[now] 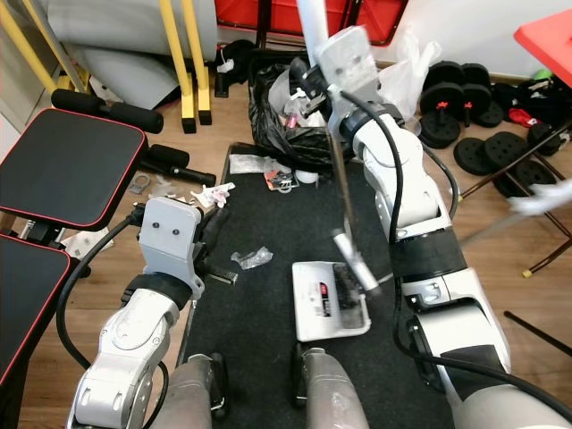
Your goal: Sweep floor
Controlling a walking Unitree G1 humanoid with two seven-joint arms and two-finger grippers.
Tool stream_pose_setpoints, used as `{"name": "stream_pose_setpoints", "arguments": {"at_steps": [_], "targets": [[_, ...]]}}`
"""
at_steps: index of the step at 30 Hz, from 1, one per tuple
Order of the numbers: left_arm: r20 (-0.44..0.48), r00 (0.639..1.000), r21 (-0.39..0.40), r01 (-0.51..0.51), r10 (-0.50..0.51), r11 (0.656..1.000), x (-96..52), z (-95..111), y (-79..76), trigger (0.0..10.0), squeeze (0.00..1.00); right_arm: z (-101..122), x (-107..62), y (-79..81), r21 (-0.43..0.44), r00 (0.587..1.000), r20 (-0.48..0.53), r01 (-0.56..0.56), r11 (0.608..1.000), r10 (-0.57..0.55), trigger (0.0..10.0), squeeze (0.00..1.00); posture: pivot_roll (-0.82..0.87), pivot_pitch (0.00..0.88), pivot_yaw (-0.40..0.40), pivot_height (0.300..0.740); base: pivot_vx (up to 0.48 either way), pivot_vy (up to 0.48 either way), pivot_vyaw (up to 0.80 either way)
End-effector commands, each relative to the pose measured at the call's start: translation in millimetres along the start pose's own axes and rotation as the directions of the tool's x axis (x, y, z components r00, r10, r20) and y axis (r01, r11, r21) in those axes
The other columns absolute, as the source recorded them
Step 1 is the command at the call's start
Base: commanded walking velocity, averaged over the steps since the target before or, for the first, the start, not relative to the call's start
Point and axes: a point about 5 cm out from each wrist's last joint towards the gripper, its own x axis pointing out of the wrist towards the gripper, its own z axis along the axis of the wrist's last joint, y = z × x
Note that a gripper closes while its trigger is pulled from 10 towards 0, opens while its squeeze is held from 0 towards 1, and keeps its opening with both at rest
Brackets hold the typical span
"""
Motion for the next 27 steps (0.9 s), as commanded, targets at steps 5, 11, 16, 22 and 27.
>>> {"name": "stream_pose_setpoints", "arguments": {"at_steps": [5,11,16,22,27], "targets": [[-0.014,0.998,-0.01,0.061,-0.061,0.998,-3.1,0,-6.0,10.0,0.0,29,5.0,-4.9,-0.26,0.984,0.176,0.008,0.966,0.04,10.0,0.0,-0.07,0.249,-0.2,0.74,0.0,0.0,0.0],[-0.019,0.998,-0.015,0.062,-0.062,0.998,-4.3,2,-6.0,10.0,0.0,35,9.3,-10.0,-0.193,0.965,0.258,0.096,0.977,-0.044,10.0,0.0,-0.07,0.26,-0.197,0.74,0.0,0.0,0.0],[-0.02,0.998,-0.019,0.067,-0.067,0.998,-3.2,3,-6.0,10.0,0.0,29,11.3,-10.4,-0.107,0.966,0.256,0.071,0.992,-0.041,10.0,0.0,-0.08,0.27,-0.195,0.74,0.0,0.0,0.0],[-0.021,0.998,-0.021,0.066,-0.067,0.998,-0.7,3,-5.9,10.0,0.0,24,9.2,-17.7,0.046,0.958,0.247,0.134,0.99,-0.142,10.0,0.0,-0.08,0.263,-0.199,0.74,0.0,0.0,0.0],[-0.022,0.998,-0.022,0.062,-0.063,0.998,0.9,2,-5.7,10.0,0.0,33,4.5,-44.3,0.089,0.963,0.182,0.186,0.979,-0.199,10.0,0.0,-0.09,0.257,-0.2,0.74,0.0,0.0,0.0]]}}
